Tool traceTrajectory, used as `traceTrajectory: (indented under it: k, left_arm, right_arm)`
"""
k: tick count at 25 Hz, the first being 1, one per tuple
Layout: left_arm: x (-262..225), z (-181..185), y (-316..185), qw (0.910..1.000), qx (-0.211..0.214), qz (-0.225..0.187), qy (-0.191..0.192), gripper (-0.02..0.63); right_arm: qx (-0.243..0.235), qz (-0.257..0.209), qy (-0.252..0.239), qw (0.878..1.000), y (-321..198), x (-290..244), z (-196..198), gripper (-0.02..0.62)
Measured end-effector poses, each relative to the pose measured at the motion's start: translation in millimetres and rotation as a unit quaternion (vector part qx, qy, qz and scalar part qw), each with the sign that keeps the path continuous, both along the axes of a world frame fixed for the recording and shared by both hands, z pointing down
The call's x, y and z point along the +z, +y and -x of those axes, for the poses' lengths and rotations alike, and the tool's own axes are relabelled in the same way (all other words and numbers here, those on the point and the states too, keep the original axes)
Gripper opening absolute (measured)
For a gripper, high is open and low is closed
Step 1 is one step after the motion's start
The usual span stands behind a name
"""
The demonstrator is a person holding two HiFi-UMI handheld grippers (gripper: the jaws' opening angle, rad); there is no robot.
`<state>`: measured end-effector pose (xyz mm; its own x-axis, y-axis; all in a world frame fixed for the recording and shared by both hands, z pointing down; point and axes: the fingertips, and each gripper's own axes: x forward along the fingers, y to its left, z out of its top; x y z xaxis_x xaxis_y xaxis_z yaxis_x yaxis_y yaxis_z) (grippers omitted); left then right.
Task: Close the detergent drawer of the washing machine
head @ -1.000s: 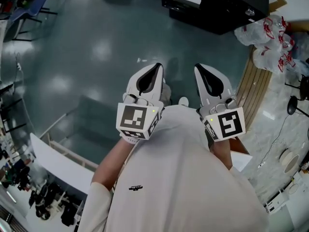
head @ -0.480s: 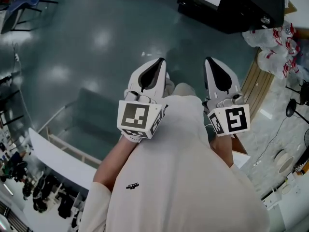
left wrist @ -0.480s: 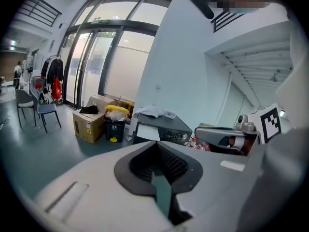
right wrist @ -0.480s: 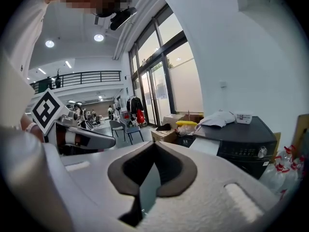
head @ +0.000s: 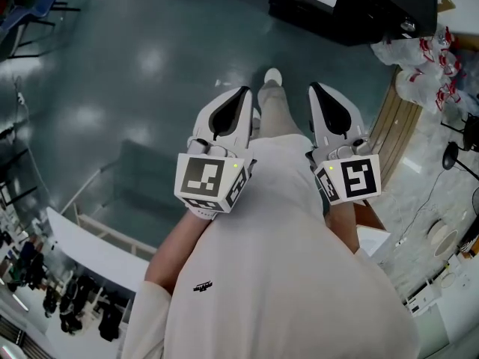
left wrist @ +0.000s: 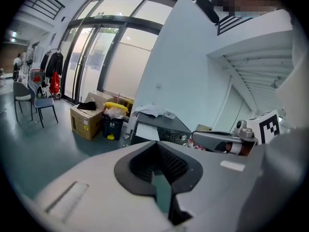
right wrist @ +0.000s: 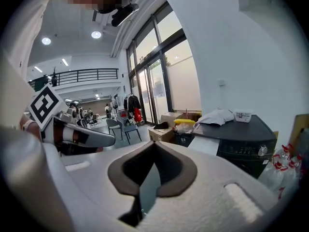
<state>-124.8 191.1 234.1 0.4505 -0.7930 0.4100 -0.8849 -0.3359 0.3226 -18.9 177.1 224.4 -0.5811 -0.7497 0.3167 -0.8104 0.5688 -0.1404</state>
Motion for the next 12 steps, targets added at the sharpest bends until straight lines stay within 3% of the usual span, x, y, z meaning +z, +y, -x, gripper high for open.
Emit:
traceTrajectory:
  k: [12]
  left_arm:
    - [12.4,-19.8,-57.9,0.9991,0.027,0.020,-0.026,0.015]
  right_arm:
    - [0.032,0.014,-0.024,0.999,-60.0,18.8,-24.2,0.002]
